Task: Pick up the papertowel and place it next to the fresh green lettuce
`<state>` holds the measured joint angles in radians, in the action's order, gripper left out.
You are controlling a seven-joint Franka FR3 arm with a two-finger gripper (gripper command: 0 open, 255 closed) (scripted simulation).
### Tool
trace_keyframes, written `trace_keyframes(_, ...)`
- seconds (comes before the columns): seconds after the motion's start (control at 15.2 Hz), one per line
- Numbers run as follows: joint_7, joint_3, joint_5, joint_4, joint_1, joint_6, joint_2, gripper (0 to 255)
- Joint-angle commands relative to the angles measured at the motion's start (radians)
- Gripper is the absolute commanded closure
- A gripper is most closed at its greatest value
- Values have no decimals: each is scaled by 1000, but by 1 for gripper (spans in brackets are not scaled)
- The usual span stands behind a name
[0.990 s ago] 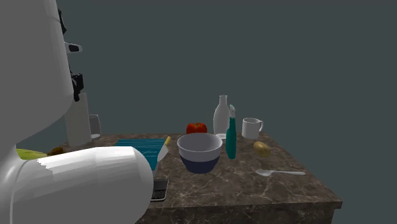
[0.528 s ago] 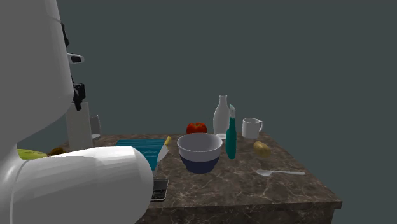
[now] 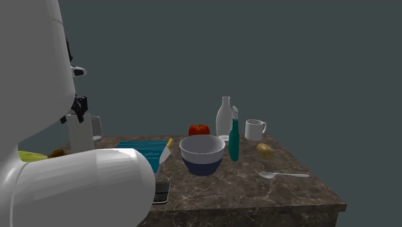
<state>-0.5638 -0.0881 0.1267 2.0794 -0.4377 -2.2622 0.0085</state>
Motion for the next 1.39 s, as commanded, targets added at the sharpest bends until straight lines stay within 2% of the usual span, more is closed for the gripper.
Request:
trace_keyframes(0.0, -2, 1, 3, 19, 1, -27, 8, 255)
trace_keyframes(0.59, -4, 1, 5, 25, 1, -38, 13, 255)
trace_keyframes(0.66, -4, 1, 5, 25, 1, -38, 13, 0)
trace_keyframes(0.99, -4, 1, 5, 25, 1, -38, 13, 0)
trace_keyframes(1.25, 7, -4, -12, -22, -4, 77, -56, 0)
trace_keyframes(1.32, 7, -4, -12, -22, -4, 77, -56, 0)
